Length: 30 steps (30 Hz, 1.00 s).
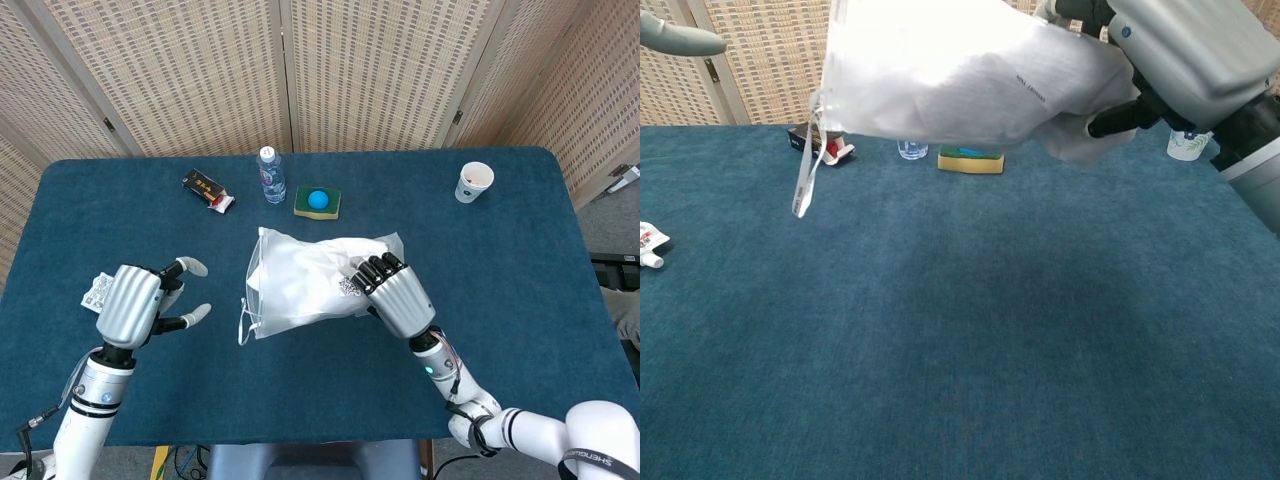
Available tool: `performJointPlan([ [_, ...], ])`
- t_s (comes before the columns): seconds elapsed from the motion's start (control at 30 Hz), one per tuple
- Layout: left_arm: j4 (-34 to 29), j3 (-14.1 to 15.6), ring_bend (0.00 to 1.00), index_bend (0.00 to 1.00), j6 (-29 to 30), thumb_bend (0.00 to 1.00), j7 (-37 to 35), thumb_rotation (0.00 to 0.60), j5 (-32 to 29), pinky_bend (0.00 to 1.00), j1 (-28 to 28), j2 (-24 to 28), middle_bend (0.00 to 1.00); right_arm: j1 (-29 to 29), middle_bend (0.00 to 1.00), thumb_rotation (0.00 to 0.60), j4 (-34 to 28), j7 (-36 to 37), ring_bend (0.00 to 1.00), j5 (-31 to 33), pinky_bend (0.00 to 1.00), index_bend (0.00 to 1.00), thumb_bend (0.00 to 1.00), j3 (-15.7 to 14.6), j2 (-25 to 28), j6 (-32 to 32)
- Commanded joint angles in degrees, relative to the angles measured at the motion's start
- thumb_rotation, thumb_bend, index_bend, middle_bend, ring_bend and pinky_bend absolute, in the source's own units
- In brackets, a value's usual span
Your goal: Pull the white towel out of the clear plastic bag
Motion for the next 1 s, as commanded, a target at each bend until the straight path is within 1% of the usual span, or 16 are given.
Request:
performJointPlan([
  [0.03, -1.56, 0.29, 1.0, 0.42, -0.89, 0.07, 0.05, 0.6, -0.86, 1.0, -0.64, 0.16, 1.0, 0.21, 0.73, 0.6, 1.26, 1.02, 0.66, -0.2, 0.63, 0.67, 0.62, 0.81, -1.08, 0.86],
  [0.2, -3.53, -0.1, 0.99, 0.33, -2.02, 0.06, -0.45, 0.6, -2.14, 1.0, -1.91, 0.31, 1.0, 0.6, 0.73, 0.6, 3.37, 1.82, 0.66, -0.53, 0.63, 0.67, 0.62, 1.39, -2.74, 1.68],
  [0.3, -4.59, -0.57, 0.99, 0.3, -2.69, 0.05, -1.05, 0.6, -2.93, 1.0, -2.72, 0.48, 1.0, 0.81, 0.73, 0.6, 4.2, 2.03, 0.66, -0.73, 0.63, 0.67, 0.62, 1.61, -3.39, 2.03],
  [0.6, -7.44, -1.87, 0.99, 0.3, -5.57, 0.03, 0.3, 0.6, -5.93, 1.0, -6.04, 1.36, 1.0, 1.52, 0.73, 0.6, 6.59, 3.61, 0.66, -1.31, 0.63, 0.67, 0.62, 2.52, -5.41, 3.91],
  [1.0, -9.28, -1.96, 0.99, 0.3, -7.22, 0.03, 2.0, 0.6, -9.86, 1.0, -8.9, 1.56, 1.0, 2.18, 0.73, 0.6, 8.59, 6.03, 0.66, -1.25, 0.63, 0.67, 0.62, 3.29, -6.97, 5.37],
])
